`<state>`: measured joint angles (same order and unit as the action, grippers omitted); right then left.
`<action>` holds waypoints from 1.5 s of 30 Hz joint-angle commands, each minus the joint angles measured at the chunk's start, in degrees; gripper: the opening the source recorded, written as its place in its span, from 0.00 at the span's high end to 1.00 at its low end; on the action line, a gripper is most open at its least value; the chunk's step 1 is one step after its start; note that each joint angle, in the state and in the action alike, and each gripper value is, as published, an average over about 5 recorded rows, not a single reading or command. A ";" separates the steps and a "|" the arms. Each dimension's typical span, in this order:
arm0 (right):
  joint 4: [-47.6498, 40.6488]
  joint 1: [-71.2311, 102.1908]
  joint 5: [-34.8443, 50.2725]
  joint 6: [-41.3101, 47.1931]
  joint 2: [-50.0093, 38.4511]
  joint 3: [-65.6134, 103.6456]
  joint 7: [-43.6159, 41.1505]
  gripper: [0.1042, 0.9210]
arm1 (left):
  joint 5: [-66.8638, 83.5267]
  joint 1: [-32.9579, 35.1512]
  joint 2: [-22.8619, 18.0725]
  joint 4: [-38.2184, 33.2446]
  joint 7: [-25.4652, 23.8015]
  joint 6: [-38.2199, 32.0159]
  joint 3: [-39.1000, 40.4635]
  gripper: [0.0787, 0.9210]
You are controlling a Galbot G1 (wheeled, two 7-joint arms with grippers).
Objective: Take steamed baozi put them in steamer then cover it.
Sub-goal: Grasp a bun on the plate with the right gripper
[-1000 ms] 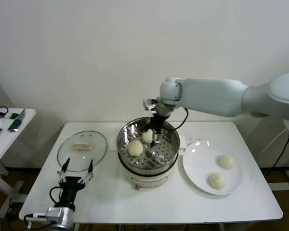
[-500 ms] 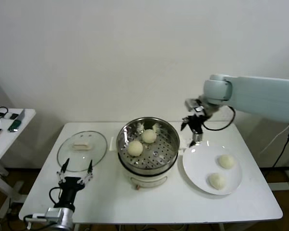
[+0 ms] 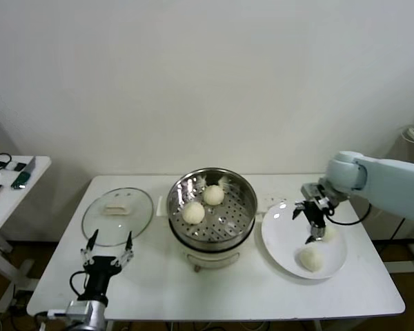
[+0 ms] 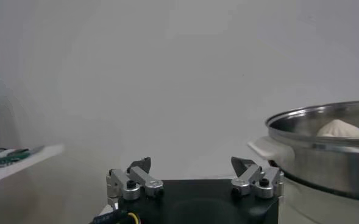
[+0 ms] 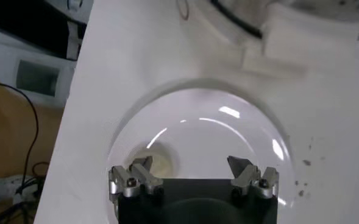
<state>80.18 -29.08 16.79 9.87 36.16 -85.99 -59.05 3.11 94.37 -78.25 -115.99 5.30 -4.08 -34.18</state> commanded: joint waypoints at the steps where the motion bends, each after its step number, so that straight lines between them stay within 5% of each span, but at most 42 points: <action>1: -3.00 12.17 -7.79 -1.27 -4.05 7.82 -0.46 0.12 | -1.16 0.35 -1.17 0.05 0.03 0.00 -0.07 0.12; 32: -6.18 15.61 -7.71 -1.08 0.12 9.36 -0.79 0.12 | -1.36 0.12 -1.50 0.95 0.09 -0.05 0.10 0.12; 45: -6.82 15.66 -7.90 -1.41 0.90 9.46 -1.27 0.21 | -1.25 0.01 -1.54 0.97 0.10 -0.02 0.00 0.12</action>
<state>73.75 -13.67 9.04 8.55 36.83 -76.61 -60.24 1.86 94.38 -79.71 -115.06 5.41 -4.12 -34.22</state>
